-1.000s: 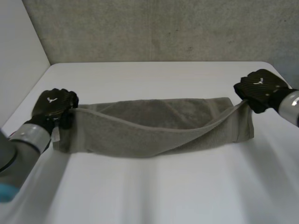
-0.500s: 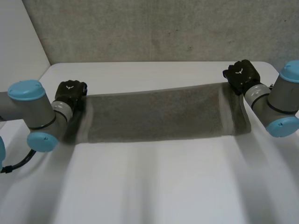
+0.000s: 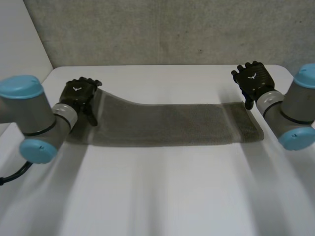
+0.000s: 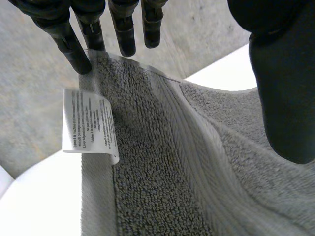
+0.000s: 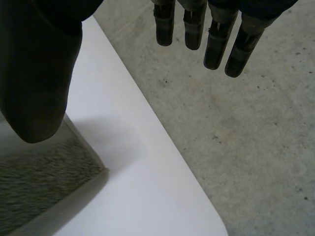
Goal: Fold the towel.
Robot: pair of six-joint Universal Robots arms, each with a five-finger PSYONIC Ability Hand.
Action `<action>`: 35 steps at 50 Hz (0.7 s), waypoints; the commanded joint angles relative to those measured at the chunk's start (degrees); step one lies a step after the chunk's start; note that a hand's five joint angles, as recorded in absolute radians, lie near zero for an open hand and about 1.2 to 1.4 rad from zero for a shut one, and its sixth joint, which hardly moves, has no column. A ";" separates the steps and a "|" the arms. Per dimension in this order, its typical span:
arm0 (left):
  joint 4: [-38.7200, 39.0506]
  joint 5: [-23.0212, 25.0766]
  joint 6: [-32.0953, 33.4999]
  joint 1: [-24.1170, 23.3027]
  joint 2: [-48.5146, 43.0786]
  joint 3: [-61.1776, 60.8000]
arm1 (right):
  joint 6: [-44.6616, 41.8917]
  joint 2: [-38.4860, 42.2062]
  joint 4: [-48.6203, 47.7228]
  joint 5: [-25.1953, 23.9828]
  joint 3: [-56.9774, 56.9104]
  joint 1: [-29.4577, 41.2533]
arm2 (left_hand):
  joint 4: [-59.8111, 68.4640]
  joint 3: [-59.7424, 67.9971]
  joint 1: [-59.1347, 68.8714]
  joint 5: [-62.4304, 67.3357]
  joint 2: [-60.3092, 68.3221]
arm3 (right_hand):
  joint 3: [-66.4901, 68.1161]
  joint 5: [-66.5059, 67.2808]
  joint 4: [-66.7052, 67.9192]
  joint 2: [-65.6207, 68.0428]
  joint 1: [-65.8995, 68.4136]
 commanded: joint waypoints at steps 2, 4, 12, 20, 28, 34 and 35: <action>5.49 0.08 -0.32 -0.07 14.03 -16.80 | 5.84 -13.76 0.70 0.00 17.05 -0.41 | -5.82 -3.68 -5.28 -12.49 -4.78 | -3.99 -3.10 -4.52 -4.51 -3.26; 7.61 0.00 -0.23 -0.16 15.72 -20.00 | 6.64 -15.28 0.79 0.00 19.54 -0.41 | -5.82 -3.68 -5.28 -12.49 -4.78 | -3.99 -3.10 -4.52 -4.51 -3.26; 14.03 -0.27 0.48 -0.69 19.49 -28.43 | 7.17 -16.16 0.79 -0.70 26.21 -1.47 | -5.48 -3.34 -4.94 -12.16 -4.44 | -3.99 -3.10 -4.52 -4.51 -3.26; 14.64 -0.18 0.65 1.42 15.63 -25.80 | 7.34 -15.54 0.61 -1.23 26.83 -2.08 | -5.15 -3.00 -4.60 -11.82 -4.11 | -3.99 -3.10 -4.52 -4.51 -3.26; 14.64 0.26 0.04 5.64 12.99 -24.48 | 7.34 -13.87 -0.97 -1.49 26.13 -3.84 | -5.15 -3.00 -4.60 -11.82 -4.11 | -3.99 -3.10 -4.52 -4.51 -3.26; 14.73 0.26 -0.14 6.17 13.78 -26.68 | 7.25 -10.27 -0.36 -4.13 24.11 -4.81 | -5.65 -3.51 -5.11 -12.32 -4.61 | 8.88 9.77 8.35 8.36 9.61; 14.82 0.26 -0.23 6.08 14.13 -27.29 | 7.25 -9.57 -0.18 -4.74 23.67 -5.24 | -5.65 -3.51 -5.11 -12.32 -4.61 | 9.21 10.10 8.68 8.69 9.94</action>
